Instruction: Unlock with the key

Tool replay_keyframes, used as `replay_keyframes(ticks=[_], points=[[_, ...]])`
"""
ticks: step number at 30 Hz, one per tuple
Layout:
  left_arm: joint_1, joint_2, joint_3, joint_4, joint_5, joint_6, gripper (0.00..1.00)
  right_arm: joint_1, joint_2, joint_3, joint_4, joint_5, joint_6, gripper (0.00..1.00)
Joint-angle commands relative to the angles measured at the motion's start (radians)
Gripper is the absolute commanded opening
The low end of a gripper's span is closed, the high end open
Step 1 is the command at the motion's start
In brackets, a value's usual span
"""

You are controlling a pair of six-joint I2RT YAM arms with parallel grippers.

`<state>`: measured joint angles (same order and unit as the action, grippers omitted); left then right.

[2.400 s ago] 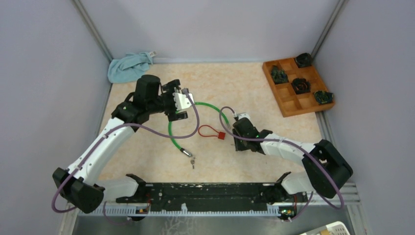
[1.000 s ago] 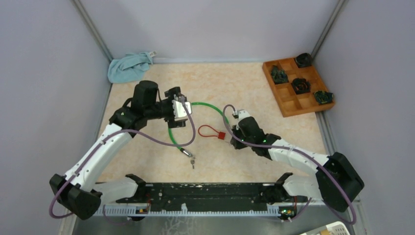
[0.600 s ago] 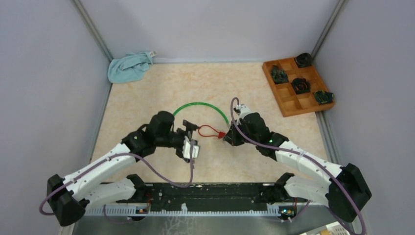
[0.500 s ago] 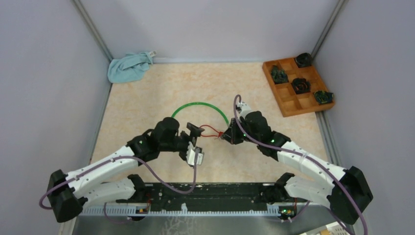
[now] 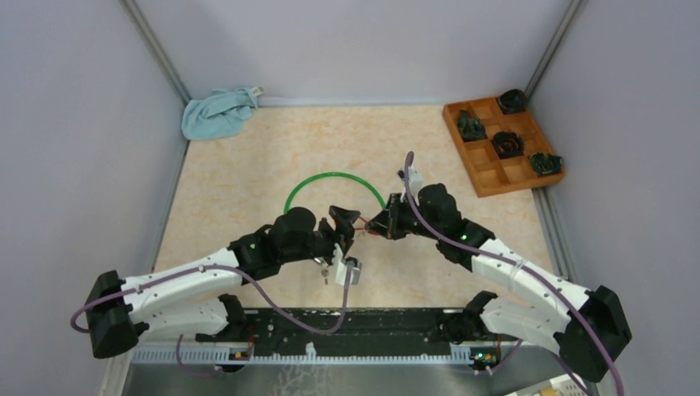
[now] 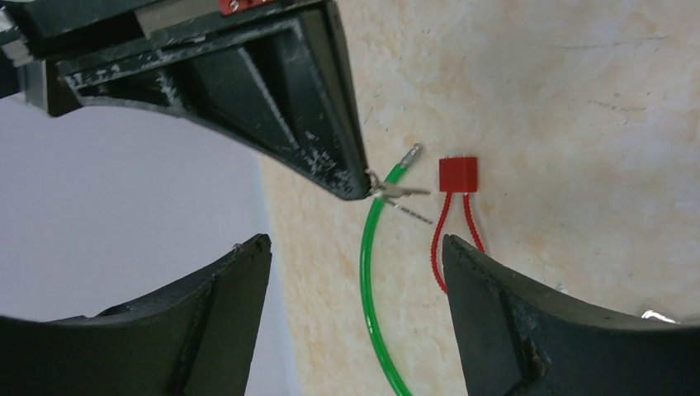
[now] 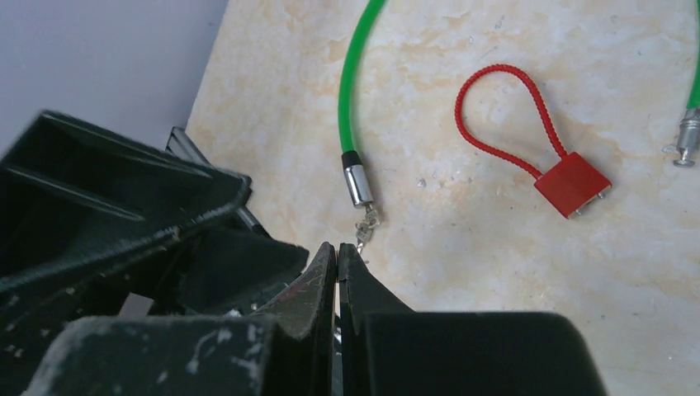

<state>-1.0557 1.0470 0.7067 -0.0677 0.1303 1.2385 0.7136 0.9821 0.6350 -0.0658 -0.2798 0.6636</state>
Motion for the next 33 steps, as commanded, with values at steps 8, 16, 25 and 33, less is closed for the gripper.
replay_keyframes(ticks=[8, 16, 25, 33], points=[[-0.038, 0.048, 0.057, 0.020, -0.111, -0.411, 0.83, 0.010, -0.017, 0.088, 0.061, 0.003, 0.042, 0.00], [-0.038, 0.047, 0.068, 0.006, -0.117, -0.533, 0.73, 0.012, -0.016, 0.094, 0.064, 0.016, 0.052, 0.00], [-0.037, 0.041, 0.049, 0.041, -0.142, -0.481, 0.54, 0.018, -0.010, 0.088, 0.071, 0.016, 0.057, 0.00], [-0.036, 0.039, 0.032, 0.058, -0.166, -0.473, 0.46, 0.020, -0.008, 0.089, 0.080, 0.016, 0.064, 0.00]])
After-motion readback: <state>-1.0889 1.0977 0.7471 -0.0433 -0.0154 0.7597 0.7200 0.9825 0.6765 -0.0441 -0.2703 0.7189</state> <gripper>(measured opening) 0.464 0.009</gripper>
